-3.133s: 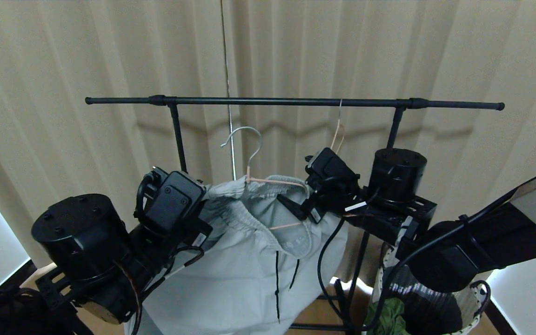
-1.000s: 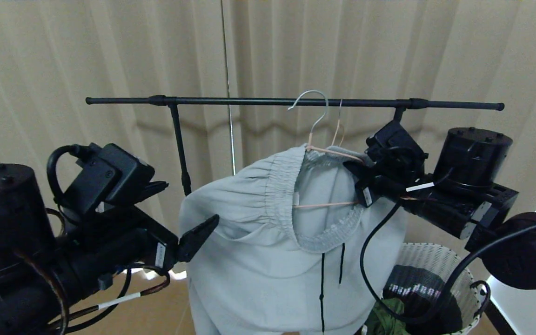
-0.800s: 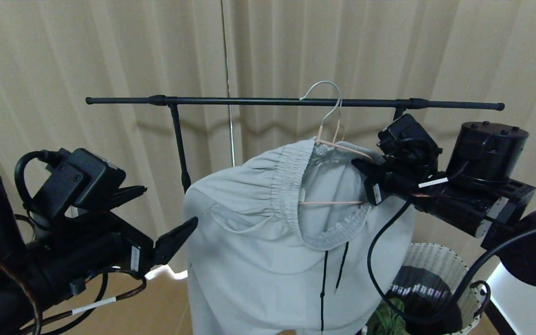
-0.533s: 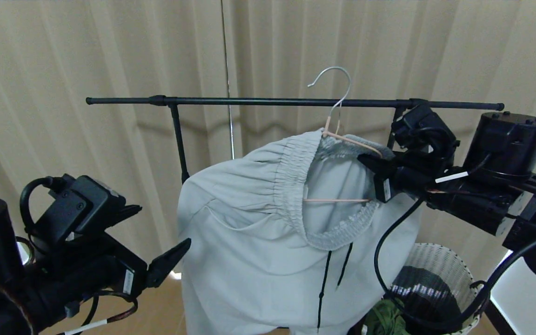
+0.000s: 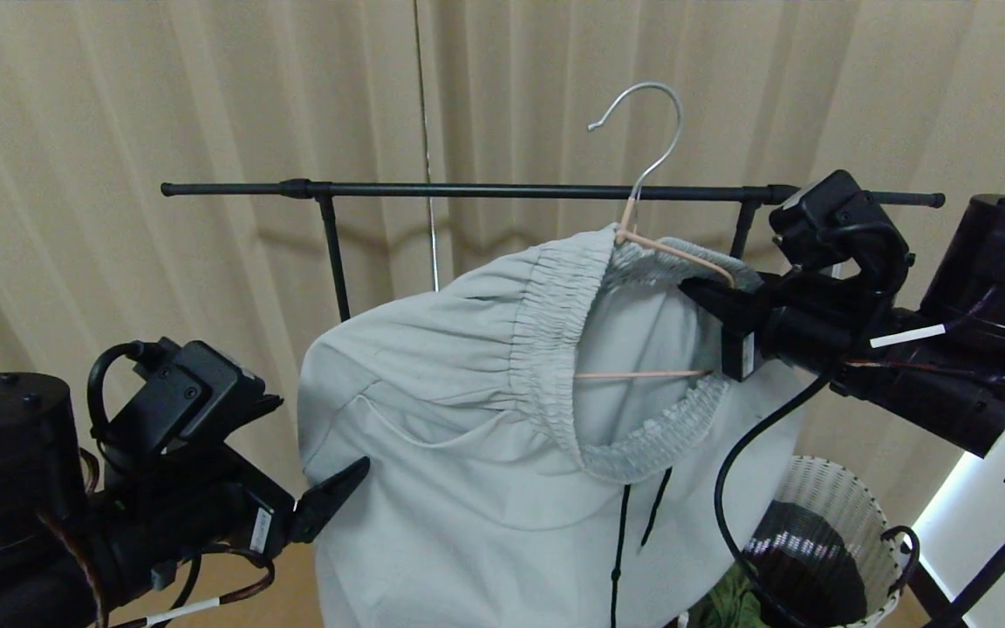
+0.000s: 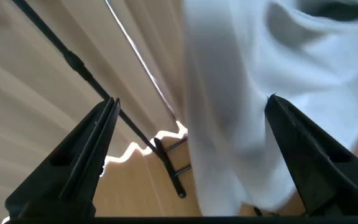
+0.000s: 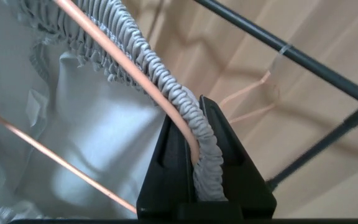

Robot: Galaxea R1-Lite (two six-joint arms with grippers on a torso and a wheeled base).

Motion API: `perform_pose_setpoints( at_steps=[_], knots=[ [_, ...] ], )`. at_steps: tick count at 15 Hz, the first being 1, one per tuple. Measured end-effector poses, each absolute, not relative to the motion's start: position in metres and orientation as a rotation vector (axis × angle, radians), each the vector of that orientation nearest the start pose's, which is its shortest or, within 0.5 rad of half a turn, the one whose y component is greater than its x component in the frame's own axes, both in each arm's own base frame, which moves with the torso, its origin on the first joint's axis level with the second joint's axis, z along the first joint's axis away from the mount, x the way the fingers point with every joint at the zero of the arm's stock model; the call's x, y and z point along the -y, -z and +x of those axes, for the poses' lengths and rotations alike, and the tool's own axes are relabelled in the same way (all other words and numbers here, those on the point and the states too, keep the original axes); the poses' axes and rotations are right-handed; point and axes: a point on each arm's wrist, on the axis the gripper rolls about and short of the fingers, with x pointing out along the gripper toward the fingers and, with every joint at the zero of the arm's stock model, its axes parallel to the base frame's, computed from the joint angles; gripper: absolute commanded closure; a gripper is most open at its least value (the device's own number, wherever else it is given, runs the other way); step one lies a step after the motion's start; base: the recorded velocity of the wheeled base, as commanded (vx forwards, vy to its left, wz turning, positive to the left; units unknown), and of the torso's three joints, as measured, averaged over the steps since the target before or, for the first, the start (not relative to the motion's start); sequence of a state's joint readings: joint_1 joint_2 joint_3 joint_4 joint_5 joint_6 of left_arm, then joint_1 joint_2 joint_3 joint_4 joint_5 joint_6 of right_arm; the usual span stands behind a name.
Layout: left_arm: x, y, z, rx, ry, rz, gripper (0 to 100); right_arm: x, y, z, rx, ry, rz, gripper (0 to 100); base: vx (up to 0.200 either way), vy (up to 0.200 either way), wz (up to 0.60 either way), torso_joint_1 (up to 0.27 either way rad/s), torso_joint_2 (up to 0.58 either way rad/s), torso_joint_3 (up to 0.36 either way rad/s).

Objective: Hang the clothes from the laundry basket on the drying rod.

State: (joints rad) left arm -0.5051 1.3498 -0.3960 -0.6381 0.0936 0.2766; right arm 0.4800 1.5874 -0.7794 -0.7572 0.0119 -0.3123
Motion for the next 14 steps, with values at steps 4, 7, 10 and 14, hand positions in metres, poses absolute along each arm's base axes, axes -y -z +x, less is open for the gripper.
perform_pose_setpoints(
  at_steps=[4,7,10,14],
  knots=[
    [0.092,-0.163,0.172,-0.243,0.439,0.364,100,-0.131,-0.221,0.248,0.031,-0.5,-0.317,100,0.0,0.0,0.0,0.0,0.0,0.0],
    [0.082,-0.159,0.174,-0.267,0.394,0.367,100,-0.124,-0.22,0.253,0.023,-0.465,-0.321,100,0.0,0.0,0.0,0.0,0.0,0.0],
    [0.058,-0.155,0.178,-0.3,0.273,0.361,100,-0.111,-0.214,0.259,-0.018,-0.415,-0.33,100,0.0,0.0,0.0,0.0,0.0,0.0],
    [0.046,-0.153,0.176,-0.31,0.217,0.359,100,-0.105,-0.212,0.261,-0.039,-0.396,-0.333,100,0.0,0.0,0.0,0.0,0.0,0.0]
  ],
)
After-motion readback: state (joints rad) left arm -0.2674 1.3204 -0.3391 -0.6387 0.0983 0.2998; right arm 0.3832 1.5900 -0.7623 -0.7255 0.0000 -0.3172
